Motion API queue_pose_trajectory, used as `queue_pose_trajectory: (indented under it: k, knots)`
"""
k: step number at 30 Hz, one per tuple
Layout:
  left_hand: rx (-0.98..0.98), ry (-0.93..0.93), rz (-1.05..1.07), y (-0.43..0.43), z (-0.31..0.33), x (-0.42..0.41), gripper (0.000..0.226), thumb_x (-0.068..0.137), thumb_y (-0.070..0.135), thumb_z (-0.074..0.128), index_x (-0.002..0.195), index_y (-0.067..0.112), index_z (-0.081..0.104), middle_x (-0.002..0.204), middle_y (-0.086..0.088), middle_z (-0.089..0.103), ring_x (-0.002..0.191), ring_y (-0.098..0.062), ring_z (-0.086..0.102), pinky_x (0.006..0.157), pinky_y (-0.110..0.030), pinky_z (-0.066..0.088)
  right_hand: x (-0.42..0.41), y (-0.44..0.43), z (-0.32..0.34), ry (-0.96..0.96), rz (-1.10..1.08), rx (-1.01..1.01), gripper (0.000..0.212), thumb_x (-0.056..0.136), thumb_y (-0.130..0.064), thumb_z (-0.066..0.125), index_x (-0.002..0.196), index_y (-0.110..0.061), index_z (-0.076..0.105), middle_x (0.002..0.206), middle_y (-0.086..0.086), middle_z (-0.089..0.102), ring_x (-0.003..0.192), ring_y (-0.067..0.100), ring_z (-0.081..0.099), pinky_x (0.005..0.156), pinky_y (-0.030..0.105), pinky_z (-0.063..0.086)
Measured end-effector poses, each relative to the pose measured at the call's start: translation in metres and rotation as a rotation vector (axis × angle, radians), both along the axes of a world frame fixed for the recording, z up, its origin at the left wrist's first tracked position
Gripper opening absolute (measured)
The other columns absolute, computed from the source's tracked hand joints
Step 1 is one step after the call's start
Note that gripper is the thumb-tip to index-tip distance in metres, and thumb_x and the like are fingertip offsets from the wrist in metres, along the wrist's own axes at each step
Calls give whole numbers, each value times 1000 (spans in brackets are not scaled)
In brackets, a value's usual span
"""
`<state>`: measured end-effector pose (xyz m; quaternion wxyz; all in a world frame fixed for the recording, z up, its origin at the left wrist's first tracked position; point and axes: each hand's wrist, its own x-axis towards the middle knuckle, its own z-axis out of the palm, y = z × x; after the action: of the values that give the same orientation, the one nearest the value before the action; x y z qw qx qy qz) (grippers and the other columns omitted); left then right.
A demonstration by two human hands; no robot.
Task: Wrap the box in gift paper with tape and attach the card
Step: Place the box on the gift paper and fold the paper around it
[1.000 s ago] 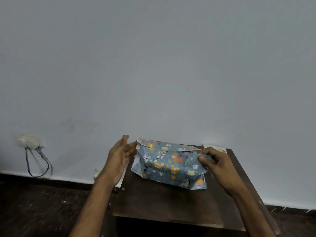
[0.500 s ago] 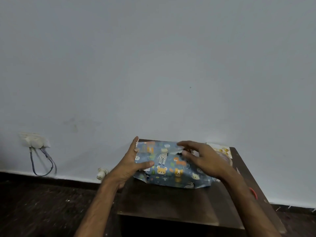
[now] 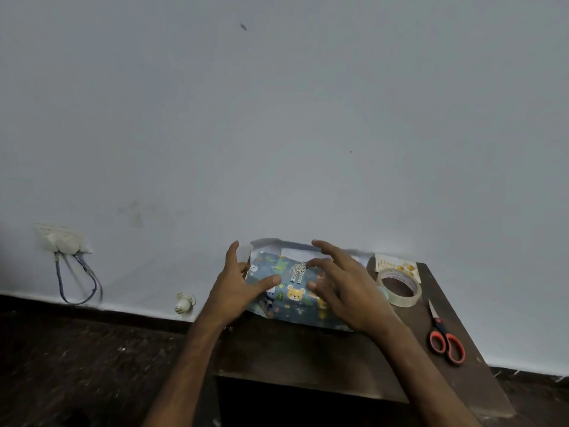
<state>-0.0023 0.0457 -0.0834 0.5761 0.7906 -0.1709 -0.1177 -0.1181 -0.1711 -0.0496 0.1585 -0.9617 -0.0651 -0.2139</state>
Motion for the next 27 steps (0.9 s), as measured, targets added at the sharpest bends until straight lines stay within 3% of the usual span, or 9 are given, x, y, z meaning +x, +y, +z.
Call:
queue_pose_trajectory:
  k: [4, 9, 11, 13, 16, 20, 22, 24, 27]
  knots:
    - [1, 122, -170, 15, -1, -3, 136, 29, 60, 97, 146, 21, 39, 125, 0, 67, 107, -14, 70, 94, -36, 57, -4, -11, 4, 110, 16, 97, 53, 92, -65, 40, 126, -29, 59, 137, -19, 45, 121, -1, 47, 99, 30, 46]
    - [214, 142, -455, 33, 0, -10, 46, 65, 12, 93, 106, 18, 73, 107, 3, 77, 104, -11, 71, 102, -39, 53, 12, -20, 10, 291, -79, 30, 63, 93, -70, 32, 143, -32, 44, 158, -6, 34, 147, 13, 23, 120, 41, 22]
    - [420, 173, -689, 47, 5, -15, 36, 73, 17, 88, 105, 30, 77, 122, 16, 71, 122, -3, 59, 111, -28, 43, 17, -23, 7, 302, -108, 7, 61, 91, -71, 40, 141, -38, 40, 156, -9, 35, 145, 13, 28, 119, 47, 23]
    - [479, 239, -816, 59, 14, -16, 38, 75, 42, 84, 112, 40, 75, 132, 25, 63, 133, 4, 48, 116, -22, 31, 18, -25, 3, 346, -110, -38, 68, 84, -72, 52, 142, -43, 32, 154, -14, 33, 142, 12, 30, 116, 56, 24]
    - [362, 213, -647, 55, 21, -15, 55, 73, 79, 64, 118, 47, 71, 135, 24, 61, 131, 2, 50, 114, -26, 33, 22, -27, -3, 363, -95, -32, 79, 77, -70, 63, 143, -46, 26, 151, -15, 32, 139, 12, 32, 113, 61, 29]
    - [343, -136, -226, 21, -6, -17, 17, 93, 35, 69, 110, 31, 65, 120, 13, 63, 119, -13, 58, 96, -27, 45, 25, -29, -5, 378, -39, 42, 82, 76, -58, 74, 143, -43, 30, 150, -14, 32, 134, 10, 35, 110, 49, 42]
    - [493, -215, -203, 14, -20, -17, 45, 86, 22, 77, 123, 22, 51, 131, 6, 51, 128, -20, 49, 97, -28, 40, 22, -29, -4, 378, -13, 67, 81, 77, -51, 78, 144, -41, 32, 150, -13, 32, 134, 9, 34, 111, 45, 43]
    - [627, -194, -287, 14, -30, -13, 82, 85, 29, 79, 150, 17, 31, 160, 3, 28, 148, -19, 28, 119, -36, 25, 20, -29, -3, 363, -1, 57, 81, 78, -48, 78, 145, -40, 33, 151, -11, 31, 135, 10, 32, 112, 43, 42]
    - [826, -242, -339, 13, -33, -12, 89, 95, 48, 61, 161, 24, 5, 168, 9, -1, 155, -13, 2, 124, -51, -3, 16, -27, -3, 342, 6, 50, 81, 78, -49, 78, 144, -40, 34, 151, -11, 30, 135, 9, 31, 111, 41, 43]
